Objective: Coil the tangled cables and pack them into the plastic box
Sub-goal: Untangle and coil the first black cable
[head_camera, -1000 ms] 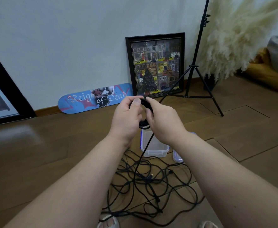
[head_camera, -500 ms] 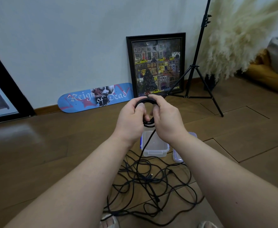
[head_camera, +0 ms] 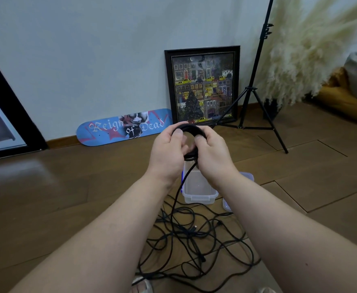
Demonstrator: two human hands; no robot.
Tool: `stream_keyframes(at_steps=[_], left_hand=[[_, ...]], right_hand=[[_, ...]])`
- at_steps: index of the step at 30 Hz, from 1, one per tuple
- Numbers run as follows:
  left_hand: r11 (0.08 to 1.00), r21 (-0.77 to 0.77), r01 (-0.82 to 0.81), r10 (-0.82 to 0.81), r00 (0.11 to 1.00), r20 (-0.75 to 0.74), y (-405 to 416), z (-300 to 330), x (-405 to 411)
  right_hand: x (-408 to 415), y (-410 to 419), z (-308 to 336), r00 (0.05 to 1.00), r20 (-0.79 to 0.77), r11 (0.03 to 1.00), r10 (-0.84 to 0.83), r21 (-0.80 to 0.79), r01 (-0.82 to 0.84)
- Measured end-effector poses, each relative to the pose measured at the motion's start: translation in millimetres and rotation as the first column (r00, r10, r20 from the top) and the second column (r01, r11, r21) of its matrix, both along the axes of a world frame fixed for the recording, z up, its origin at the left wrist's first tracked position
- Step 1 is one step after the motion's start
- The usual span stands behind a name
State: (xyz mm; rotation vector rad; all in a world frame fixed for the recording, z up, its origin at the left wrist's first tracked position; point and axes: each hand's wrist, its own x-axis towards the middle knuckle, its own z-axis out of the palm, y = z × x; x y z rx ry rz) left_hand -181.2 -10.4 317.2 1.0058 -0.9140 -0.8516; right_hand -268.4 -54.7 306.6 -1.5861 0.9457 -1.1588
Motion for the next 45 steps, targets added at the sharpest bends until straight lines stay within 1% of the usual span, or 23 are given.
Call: stream_keyframes(at_steps=[2, 6, 8, 10, 13, 15, 18, 21, 23, 25, 26, 28, 30, 32, 33, 34, 35, 37, 39, 40, 42, 43, 45], left_hand=[[1.0, 0.025, -0.009, 0.007, 0.998, 0.07, 1, 2, 3], [0.996, 0.064, 0.064, -0.074, 0.983, 0.169, 0, 1, 5], [0.995, 0.074, 0.071, -0.082, 0.985, 0.152, 0, 1, 4], [0.996, 0.063, 0.055, -0.061, 0.994, 0.096, 1, 4, 0], [0.994, 0.006, 0.109, -0.108, 0.991, -0.075, 5, 8, -4], [0.987, -0.001, 0.162, -0.161, 0.978, -0.13, 7, 8, -5], [0.991, 0.01, 0.135, -0.134, 0.989, -0.069, 7, 5, -6], [0.999, 0.006, 0.033, -0.033, 0.998, 0.05, 3, 4, -5], [0.999, 0.003, -0.041, 0.04, 0.992, 0.124, 2, 5, -2], [0.992, -0.003, -0.122, 0.121, 0.979, 0.162, 0, 7, 5], [0.985, -0.002, -0.174, 0.172, 0.973, 0.154, -2, 8, 11], [0.962, 0.012, -0.274, 0.272, 0.958, 0.09, -4, 11, 25], [0.941, 0.026, -0.338, 0.338, 0.941, -0.002, -4, 13, 38], [0.924, 0.043, -0.379, 0.381, 0.924, -0.044, -3, 12, 48], [0.919, 0.049, -0.391, 0.393, 0.919, -0.041, -2, 11, 50], [0.915, 0.051, -0.4, 0.401, 0.915, -0.03, -2, 10, 52], [0.915, 0.051, -0.401, 0.402, 0.915, -0.014, -2, 8, 51], [0.921, 0.049, -0.385, 0.384, 0.923, 0.031, -3, 6, 49], [0.933, 0.031, -0.357, 0.352, 0.929, 0.117, -4, 4, 44], [0.94, 0.023, -0.34, 0.331, 0.927, 0.176, -4, 3, 42], [0.957, 0.014, -0.288, 0.275, 0.925, 0.263, -4, 1, 37], [0.967, 0.016, -0.255, 0.241, 0.931, 0.276, -3, -1, 35], [0.981, 0.046, -0.188, 0.171, 0.955, 0.242, -1, -3, 30]], right_hand=[[-5, 2, 4, 0.998, -0.052, 0.998, 0.025, -0.058, -0.028], [-16, 1, 1, 0.99, -0.137, 0.963, 0.015, -0.266, -0.052], [-16, -1, -4, 0.992, -0.125, 0.947, -0.025, -0.32, -0.016], [-14, -4, -5, 0.993, -0.077, 0.944, -0.088, -0.324, 0.058], [-7, -6, -4, 0.989, 0.019, 0.954, -0.144, -0.263, 0.144], [-5, -7, -4, 0.984, 0.058, 0.96, -0.168, -0.218, 0.176], [-4, -6, -5, 0.986, 0.051, 0.969, -0.161, -0.181, 0.167], [-4, -5, -3, 0.997, 0.042, 0.99, -0.063, -0.122, 0.068], [-8, -2, 0, 0.996, 0.068, 0.998, 0.059, -0.017, -0.058], [-16, 1, 2, 0.973, 0.091, 0.959, 0.213, 0.174, -0.226], [-21, 2, 3, 0.96, 0.065, 0.926, 0.274, 0.25, -0.282], [-34, 0, 0, 0.946, -0.028, 0.906, 0.324, 0.296, -0.302], [-45, -7, -3, 0.959, -0.11, 0.942, 0.262, 0.245, -0.23], [-54, -13, -5, 0.954, -0.275, 0.99, 0.124, 0.093, -0.102], [-56, -15, -6, 0.918, -0.394, 0.998, 0.039, -0.024, -0.053], [-57, -15, -6, 0.861, -0.508, 0.989, -0.032, -0.14, -0.047], [-56, -13, -5, 0.796, -0.601, 0.971, -0.07, -0.226, -0.084], [-49, -4, 4, 0.678, -0.733, 0.93, -0.052, -0.283, -0.235], [-38, 7, 18, 0.598, -0.801, 0.887, 0.021, -0.261, -0.381], [-32, 12, 24, 0.601, -0.796, 0.875, 0.076, -0.235, -0.422], [-26, 18, 37, 0.687, -0.691, 0.88, 0.226, -0.157, -0.448], [-26, 21, 41, 0.746, -0.591, 0.882, 0.306, -0.119, -0.456], [-27, 22, 45, 0.838, -0.344, 0.882, 0.423, -0.054, -0.467]])
